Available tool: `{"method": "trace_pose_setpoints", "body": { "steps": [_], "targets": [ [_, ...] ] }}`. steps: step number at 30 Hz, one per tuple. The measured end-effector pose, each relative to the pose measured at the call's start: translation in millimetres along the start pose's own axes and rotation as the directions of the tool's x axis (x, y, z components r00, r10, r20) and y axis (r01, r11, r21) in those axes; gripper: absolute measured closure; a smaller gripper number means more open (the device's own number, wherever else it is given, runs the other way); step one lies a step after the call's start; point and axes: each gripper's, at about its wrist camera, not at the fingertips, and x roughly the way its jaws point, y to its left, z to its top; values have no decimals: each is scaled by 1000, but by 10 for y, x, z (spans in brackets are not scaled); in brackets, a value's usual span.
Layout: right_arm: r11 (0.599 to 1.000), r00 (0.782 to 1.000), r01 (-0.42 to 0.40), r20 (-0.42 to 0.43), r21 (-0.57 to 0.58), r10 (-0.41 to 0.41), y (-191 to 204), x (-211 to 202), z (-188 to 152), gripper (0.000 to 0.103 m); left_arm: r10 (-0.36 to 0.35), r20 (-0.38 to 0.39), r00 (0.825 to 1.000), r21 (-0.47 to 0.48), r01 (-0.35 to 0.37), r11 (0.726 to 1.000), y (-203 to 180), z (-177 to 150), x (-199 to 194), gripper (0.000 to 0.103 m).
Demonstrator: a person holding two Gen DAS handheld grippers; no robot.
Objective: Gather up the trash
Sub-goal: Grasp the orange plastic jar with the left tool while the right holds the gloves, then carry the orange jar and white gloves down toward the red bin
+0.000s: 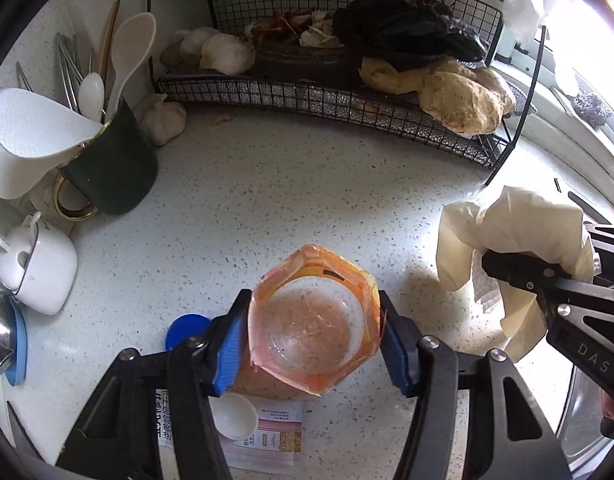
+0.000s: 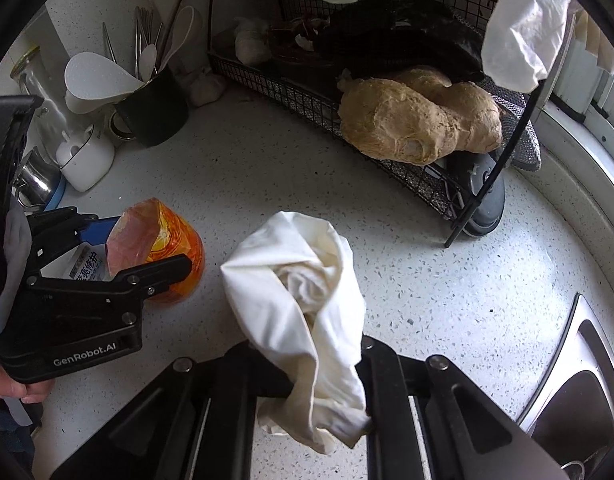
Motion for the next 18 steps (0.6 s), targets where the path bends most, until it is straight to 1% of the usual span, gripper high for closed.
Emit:
{"method": "trace_pose_setpoints", "body": {
  "steps": [2, 5, 7, 10, 13, 17, 18],
  "targets": [
    [1000, 1000, 3, 11, -2, -3, -6, -87, -23, 93, 5, 27, 1000, 9, -6, 1000, -50, -21, -104, 46],
    [1000, 1000, -13, 22, -13, 13, -19, -263, -61, 93, -20, 35, 999, 6, 20, 1000, -110, -71, -256, 47],
    [999, 999, -19, 36, -33, 20, -10, -377, -91, 93, -22, 50, 999, -6, 22, 1000, -133, -122, -371, 47],
    [999, 998, -19, 61, -46, 22, -8, -562, -135, 93, -12, 67, 998, -23, 13, 1000, -185, -219, -571, 47],
    [998, 996, -28, 80, -58, 33, -6, -745, -259, 93, 6, 81, 997, -38, -3, 999, -261, -339, -760, 47],
    [995, 993, -64, 98, -80, 72, 60, -934, -405, 93, 46, 88, 995, -65, -41, 997, -349, -534, -1001, 47],
    [993, 991, -71, 104, -89, 80, 109, -913, -454, 93, 58, 89, 994, -73, -51, 996, -363, -577, -1053, 47]
  ]
}}
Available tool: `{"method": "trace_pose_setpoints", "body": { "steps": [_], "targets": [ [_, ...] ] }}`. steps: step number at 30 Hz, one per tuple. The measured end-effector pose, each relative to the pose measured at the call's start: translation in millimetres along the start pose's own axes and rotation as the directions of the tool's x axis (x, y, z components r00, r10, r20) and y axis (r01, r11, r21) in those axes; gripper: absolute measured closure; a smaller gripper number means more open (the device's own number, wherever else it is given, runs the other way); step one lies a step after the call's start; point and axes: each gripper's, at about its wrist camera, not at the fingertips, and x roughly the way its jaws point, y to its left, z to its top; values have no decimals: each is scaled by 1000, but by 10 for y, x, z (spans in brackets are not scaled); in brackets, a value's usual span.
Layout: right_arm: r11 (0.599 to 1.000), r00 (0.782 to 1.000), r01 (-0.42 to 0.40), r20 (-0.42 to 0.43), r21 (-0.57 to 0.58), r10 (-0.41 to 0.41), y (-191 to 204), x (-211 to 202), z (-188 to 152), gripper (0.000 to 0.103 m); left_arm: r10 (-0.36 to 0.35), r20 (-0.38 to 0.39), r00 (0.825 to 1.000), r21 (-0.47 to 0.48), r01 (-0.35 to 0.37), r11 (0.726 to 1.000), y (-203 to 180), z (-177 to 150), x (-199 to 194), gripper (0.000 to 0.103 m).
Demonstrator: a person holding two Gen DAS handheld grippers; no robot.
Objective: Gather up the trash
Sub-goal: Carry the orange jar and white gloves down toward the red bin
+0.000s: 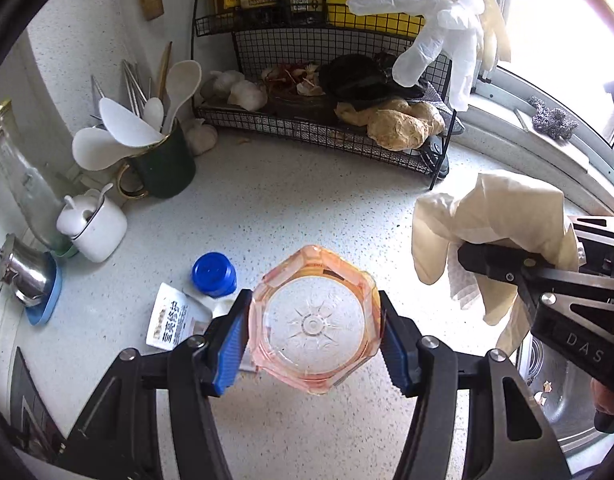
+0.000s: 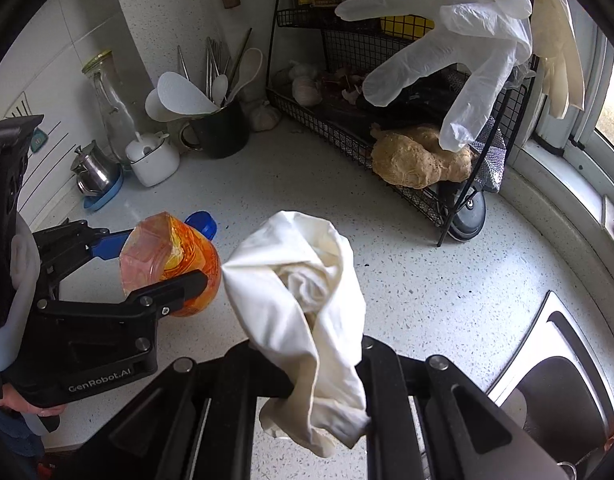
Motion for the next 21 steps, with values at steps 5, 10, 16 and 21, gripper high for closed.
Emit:
{"method": "trace_pose_setpoints", "body": {
  "steps": [5, 10, 16, 21],
  "targets": [
    [998, 999, -43, 9, -41, 44, 190, -131, -174, 93, 52, 1, 999, -30, -52, 998, -26, -244, -336, 47],
    [992, 997, -81, 3, -100, 82, 423, -241, -337, 93, 90, 1, 996, -73, -90, 993, 31, -532, -693, 47],
    [981, 994, -109, -11, -158, 109, 730, -364, -544, 93, 127, -4, 992, -107, -127, 986, 109, -935, -1034, 47],
    [973, 992, -124, -9, -195, 125, 992, -482, -730, 93, 139, 3, 990, -140, -137, 981, 158, -1288, -1311, 47]
  ]
}}
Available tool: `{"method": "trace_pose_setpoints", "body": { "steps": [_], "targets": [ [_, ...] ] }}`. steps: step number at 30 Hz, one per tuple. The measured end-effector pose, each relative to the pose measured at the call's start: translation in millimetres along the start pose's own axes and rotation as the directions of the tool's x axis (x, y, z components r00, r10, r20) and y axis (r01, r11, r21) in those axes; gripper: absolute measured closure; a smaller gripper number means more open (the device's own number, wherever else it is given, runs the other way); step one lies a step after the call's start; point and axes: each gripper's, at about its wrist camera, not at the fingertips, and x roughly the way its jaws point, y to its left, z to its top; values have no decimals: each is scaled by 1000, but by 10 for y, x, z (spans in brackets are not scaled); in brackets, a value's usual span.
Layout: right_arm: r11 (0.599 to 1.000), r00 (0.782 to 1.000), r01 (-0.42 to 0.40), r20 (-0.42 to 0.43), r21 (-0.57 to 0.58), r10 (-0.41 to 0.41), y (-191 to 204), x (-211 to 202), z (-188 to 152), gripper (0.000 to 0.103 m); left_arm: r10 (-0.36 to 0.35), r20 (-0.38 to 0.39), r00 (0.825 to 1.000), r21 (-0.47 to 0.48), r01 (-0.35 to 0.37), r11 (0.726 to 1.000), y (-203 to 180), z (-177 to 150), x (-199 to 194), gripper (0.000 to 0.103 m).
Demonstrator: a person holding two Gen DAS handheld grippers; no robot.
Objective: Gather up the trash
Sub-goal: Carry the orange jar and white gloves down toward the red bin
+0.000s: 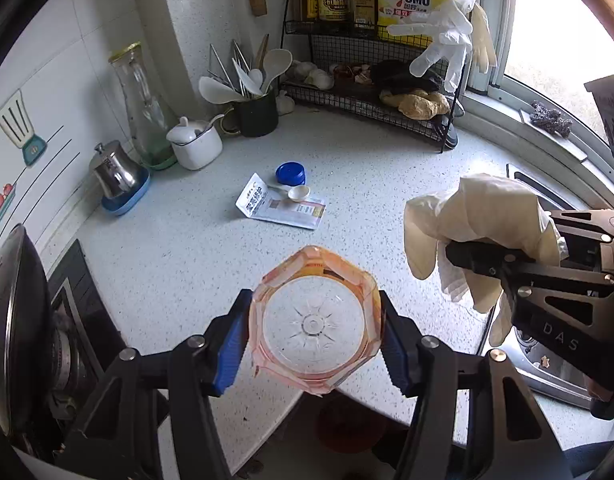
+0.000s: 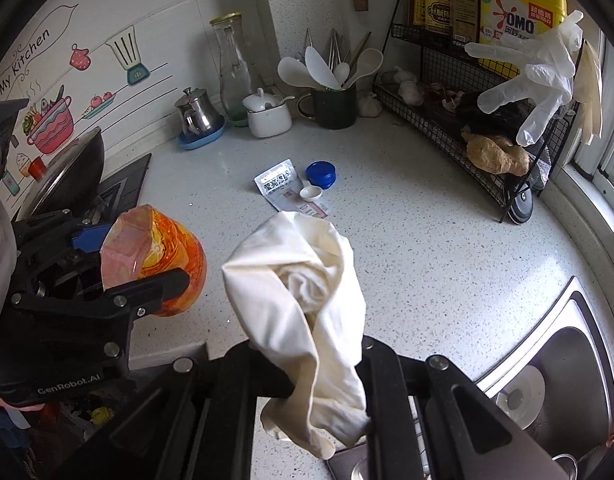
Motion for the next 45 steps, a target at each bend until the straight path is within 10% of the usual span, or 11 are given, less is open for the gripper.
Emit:
{"method": "trace_pose_setpoints", "body": {
  "steps": [24, 34, 45],
  "targets": [
    [999, 997, 14, -71, -45, -18, 1437, -536, -1360, 93, 7, -28, 1000, -66, -9, 998, 257, -2140, -988, 47],
    [999, 981, 37, -192, 15, -34, 1442, -47, -1897, 93, -60, -150, 987, -79, 48, 996, 243, -2742, -394, 47],
    [990, 951, 101, -302, 94, -69, 1086, 1145, -2541, 93, -165, -255, 953, -145, 131, 981, 135, -3468, 1111, 47]
  ]
}}
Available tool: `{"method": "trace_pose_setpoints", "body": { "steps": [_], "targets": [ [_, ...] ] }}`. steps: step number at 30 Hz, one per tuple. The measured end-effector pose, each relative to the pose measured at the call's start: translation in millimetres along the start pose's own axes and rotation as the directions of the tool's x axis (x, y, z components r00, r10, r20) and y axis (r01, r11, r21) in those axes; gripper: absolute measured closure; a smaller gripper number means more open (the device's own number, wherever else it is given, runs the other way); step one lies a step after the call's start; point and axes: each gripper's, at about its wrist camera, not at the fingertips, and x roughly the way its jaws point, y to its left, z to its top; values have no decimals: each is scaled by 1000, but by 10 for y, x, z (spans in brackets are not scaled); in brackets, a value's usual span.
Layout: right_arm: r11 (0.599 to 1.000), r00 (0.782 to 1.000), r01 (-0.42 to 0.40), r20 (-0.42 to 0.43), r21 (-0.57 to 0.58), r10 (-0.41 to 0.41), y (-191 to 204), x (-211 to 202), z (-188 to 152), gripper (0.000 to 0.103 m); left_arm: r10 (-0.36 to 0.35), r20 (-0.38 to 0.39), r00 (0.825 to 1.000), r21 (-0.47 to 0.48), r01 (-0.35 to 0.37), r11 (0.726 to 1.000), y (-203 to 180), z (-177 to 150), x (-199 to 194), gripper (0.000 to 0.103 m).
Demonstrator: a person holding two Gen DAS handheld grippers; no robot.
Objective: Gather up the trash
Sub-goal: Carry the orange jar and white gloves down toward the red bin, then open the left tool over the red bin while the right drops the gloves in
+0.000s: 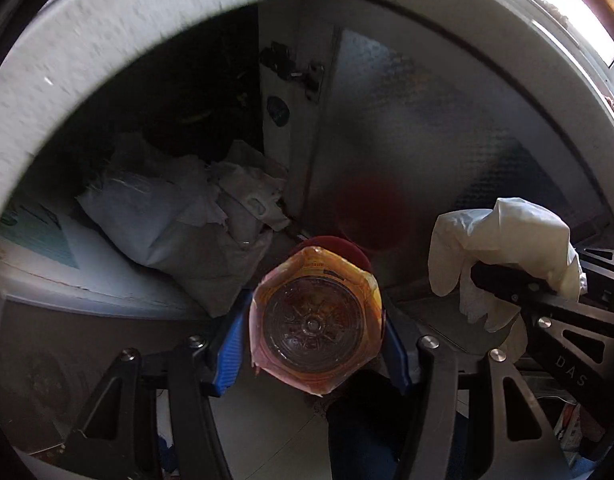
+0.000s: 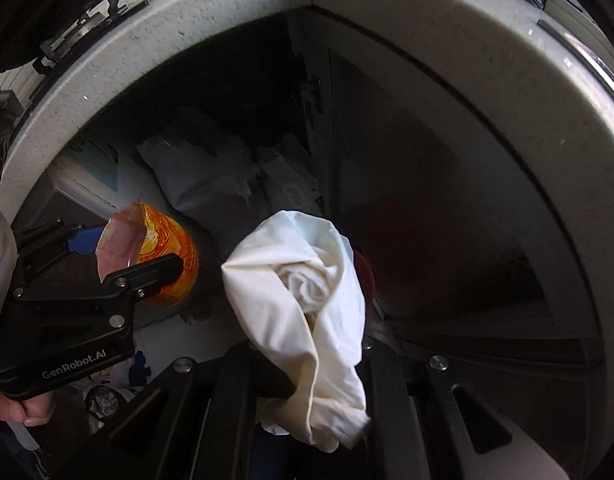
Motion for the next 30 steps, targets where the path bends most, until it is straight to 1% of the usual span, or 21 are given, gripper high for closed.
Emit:
{"method": "trace_pose_setpoints", "body": {
  "steps": [4, 8, 11, 13, 15, 16, 18, 21, 25, 27, 29, 30],
  "targets": [
    [1000, 1000, 10, -20, 2, -9, -148, 549, -39, 93, -31, -36, 999, 5, 31, 1000, 23, -57, 656, 47],
    [999, 999, 17, -41, 33, -15, -322, 1075, -96, 93, -35, -66, 997, 34, 37, 999, -7, -136, 1215, 47],
    [998, 998, 44, -45, 34, -42, -425, 1393, -154, 93, -42, -93, 995, 47, 46, 998, -29, -148, 1551, 46],
    [998, 997, 49, -55, 48, -46, -517, 1567, -235, 93, -37, -105, 994, 68, 44, 997, -72, -164, 1727, 46],
    [997, 997, 53, -68, 57, -49, -535, 1725, -232, 93, -2, -118, 993, 79, 11, 997, -116, -164, 1852, 46],
    [997, 996, 51, -70, 64, -47, -534, 1766, -293, 93, 5, -125, 992, 85, 6, 996, -139, -151, 1918, 46],
    [996, 997, 46, -65, 81, -41, -570, 1792, -343, 93, -16, -148, 989, 103, 32, 994, -155, -128, 2046, 46],
    [993, 997, 49, -66, 104, -42, -614, 1844, -373, 93, -9, -148, 989, 102, 24, 994, -156, -88, 2143, 46],
    [991, 997, 49, -66, 127, -41, -678, 1788, -403, 93, -55, -150, 987, 105, 71, 992, -172, -46, 2225, 44],
    [990, 998, 45, -60, 137, -37, -689, 1799, -404, 93, -37, -155, 987, 125, 56, 991, -199, -26, 2273, 43],
    [989, 998, 45, -58, 144, -37, -714, 1805, -410, 93, -19, -159, 987, 140, 42, 989, -231, -14, 2300, 35],
    [988, 997, 48, -60, 147, -40, -733, 1793, -422, 93, -16, -163, 987, 146, 40, 988, -249, -2, 2320, 32]
  ]
}}
